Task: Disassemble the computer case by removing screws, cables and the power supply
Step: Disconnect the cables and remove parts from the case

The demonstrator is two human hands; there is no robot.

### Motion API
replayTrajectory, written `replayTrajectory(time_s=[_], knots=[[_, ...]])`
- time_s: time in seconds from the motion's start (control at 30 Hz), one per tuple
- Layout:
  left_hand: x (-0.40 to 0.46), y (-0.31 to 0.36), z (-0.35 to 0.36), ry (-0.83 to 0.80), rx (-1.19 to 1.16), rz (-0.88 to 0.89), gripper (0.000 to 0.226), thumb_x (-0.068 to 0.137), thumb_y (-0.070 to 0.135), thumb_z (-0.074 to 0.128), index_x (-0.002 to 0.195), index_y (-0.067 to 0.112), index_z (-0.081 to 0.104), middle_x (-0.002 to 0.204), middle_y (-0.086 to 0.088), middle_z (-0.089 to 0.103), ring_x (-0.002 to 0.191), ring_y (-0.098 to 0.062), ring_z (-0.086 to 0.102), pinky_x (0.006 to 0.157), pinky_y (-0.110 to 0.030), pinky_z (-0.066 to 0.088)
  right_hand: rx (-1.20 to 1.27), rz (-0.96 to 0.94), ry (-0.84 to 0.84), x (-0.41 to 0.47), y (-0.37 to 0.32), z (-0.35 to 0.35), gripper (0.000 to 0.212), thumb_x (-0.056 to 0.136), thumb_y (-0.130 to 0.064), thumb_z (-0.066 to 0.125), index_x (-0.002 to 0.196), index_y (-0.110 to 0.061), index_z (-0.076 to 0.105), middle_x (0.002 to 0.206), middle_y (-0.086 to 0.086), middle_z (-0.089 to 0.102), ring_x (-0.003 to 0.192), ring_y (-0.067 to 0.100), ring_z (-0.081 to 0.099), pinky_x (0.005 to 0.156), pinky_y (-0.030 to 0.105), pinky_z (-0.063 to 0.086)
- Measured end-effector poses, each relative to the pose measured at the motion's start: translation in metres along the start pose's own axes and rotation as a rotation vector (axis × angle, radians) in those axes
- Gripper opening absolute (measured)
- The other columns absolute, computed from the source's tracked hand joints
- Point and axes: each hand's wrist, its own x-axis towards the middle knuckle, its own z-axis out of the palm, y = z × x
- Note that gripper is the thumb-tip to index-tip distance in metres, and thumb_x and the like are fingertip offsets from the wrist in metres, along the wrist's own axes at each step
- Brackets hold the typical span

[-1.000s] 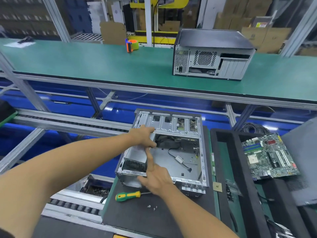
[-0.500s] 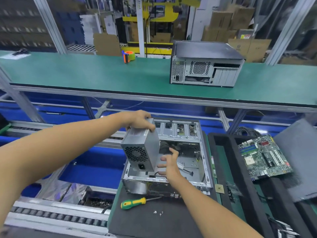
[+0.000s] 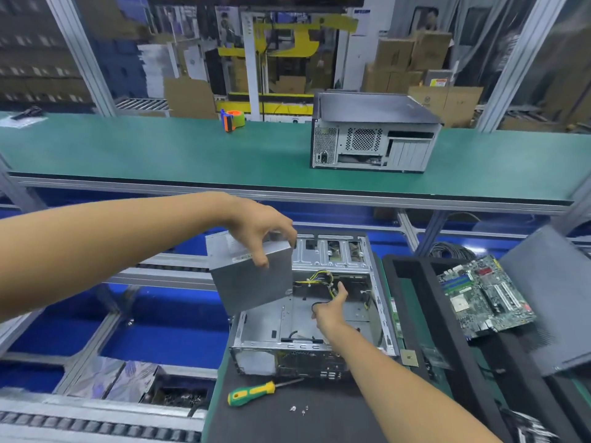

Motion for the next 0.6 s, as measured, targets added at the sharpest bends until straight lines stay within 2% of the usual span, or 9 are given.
replayTrajectory(time_s=[0.07, 0.13, 0.2, 0.23, 0.3, 0.33, 0.43, 0.5, 0.6], knots=[[-0.004, 0.002, -0.004, 0.018, 0.038, 0.037, 0.053, 0.074, 0.042, 0.085, 0.121, 0.042, 0.060, 0.109, 0.024, 0.048, 0.100, -0.007, 0.052, 0.072, -0.029, 0.043, -0.052, -0.019, -0.005, 0.003, -0.003, -0.005, 0.105, 0.088, 0.019, 0.054, 0.161, -0.030, -0.002, 0.148, 0.024, 0.041, 0.068, 0.023, 0.054, 0.060, 0.034, 0.044], [-0.007, 0.005, -0.009, 0.027, 0.034, 0.070, 0.053, 0.074, 0.042, 0.085, 0.120, 0.043, 0.060, 0.114, 0.019, 0.051, 0.104, -0.011, 0.054, 0.078, -0.035, 0.047, -0.092, 0.003, -0.002, 0.008, -0.005, -0.014, 0.106, 0.089, 0.016, 0.055, 0.161, -0.030, -0.008, 0.147, 0.024, 0.044, 0.089, 0.028, 0.065, 0.057, 0.030, 0.042], [-0.008, 0.010, -0.016, 0.037, -0.003, 0.094, 0.052, 0.074, 0.040, 0.084, 0.121, 0.043, 0.061, 0.117, 0.015, 0.053, 0.106, -0.013, 0.055, 0.084, -0.039, 0.050, -0.089, 0.038, 0.006, 0.015, -0.007, -0.022, 0.108, 0.089, 0.013, 0.057, 0.161, -0.029, -0.013, 0.144, 0.024, 0.048, 0.082, 0.022, 0.062, 0.060, 0.032, 0.043], [-0.009, 0.012, -0.021, 0.043, -0.013, 0.100, 0.052, 0.074, 0.039, 0.084, 0.121, 0.044, 0.060, 0.117, 0.015, 0.053, 0.107, -0.013, 0.055, 0.086, -0.039, 0.050, -0.108, 0.040, 0.027, 0.018, -0.008, -0.027, 0.109, 0.088, 0.009, 0.059, 0.161, -0.028, -0.013, 0.145, 0.023, 0.048, 0.084, 0.022, 0.059, 0.068, 0.035, 0.046], [-0.009, 0.016, -0.030, 0.051, -0.009, 0.097, 0.053, 0.074, 0.040, 0.083, 0.121, 0.046, 0.059, 0.117, 0.018, 0.052, 0.108, -0.010, 0.053, 0.087, -0.039, 0.049, -0.221, 0.015, 0.117, 0.023, -0.012, -0.037, 0.107, 0.086, 0.000, 0.067, 0.162, -0.022, -0.005, 0.150, 0.019, 0.041, 0.112, 0.031, 0.055, 0.090, 0.040, 0.048], [-0.008, 0.017, -0.035, 0.054, -0.002, 0.093, 0.053, 0.074, 0.040, 0.083, 0.120, 0.048, 0.059, 0.117, 0.020, 0.051, 0.108, -0.008, 0.052, 0.087, -0.039, 0.049, -0.293, 0.002, 0.144, 0.025, -0.015, -0.044, 0.103, 0.084, -0.005, 0.069, 0.162, -0.019, 0.004, 0.150, 0.018, 0.038, 0.122, 0.035, 0.050, 0.097, 0.043, 0.047], [0.000, 0.023, -0.051, 0.082, -0.009, 0.103, 0.053, 0.073, 0.039, 0.084, 0.118, 0.051, 0.059, 0.115, 0.025, 0.050, 0.108, 0.001, 0.051, 0.082, -0.030, 0.045, -0.392, -0.037, 0.105, 0.033, -0.025, -0.064, 0.081, 0.083, -0.012, 0.070, 0.154, -0.019, 0.031, 0.142, 0.017, 0.033, 0.126, 0.037, 0.044, 0.099, 0.041, 0.045], [0.007, 0.028, -0.063, 0.106, -0.045, 0.123, 0.053, 0.072, 0.037, 0.086, 0.117, 0.049, 0.061, 0.115, 0.027, 0.052, 0.110, 0.005, 0.051, 0.085, -0.024, 0.041, -0.396, -0.068, 0.045, 0.039, -0.032, -0.076, 0.076, 0.084, -0.011, 0.067, 0.152, -0.025, 0.036, 0.141, 0.017, 0.030, 0.128, 0.037, 0.041, 0.097, 0.036, 0.043], [0.020, 0.037, -0.082, 0.102, -0.098, 0.133, 0.052, 0.071, 0.037, 0.088, 0.115, 0.050, 0.064, 0.115, 0.028, 0.056, 0.112, 0.001, 0.054, 0.094, -0.029, 0.043, -0.492, -0.095, -0.049, 0.044, -0.042, -0.090, 0.071, 0.083, -0.010, 0.066, 0.147, -0.034, 0.045, 0.141, 0.015, 0.026, 0.132, 0.036, 0.032, 0.103, 0.038, 0.042]])
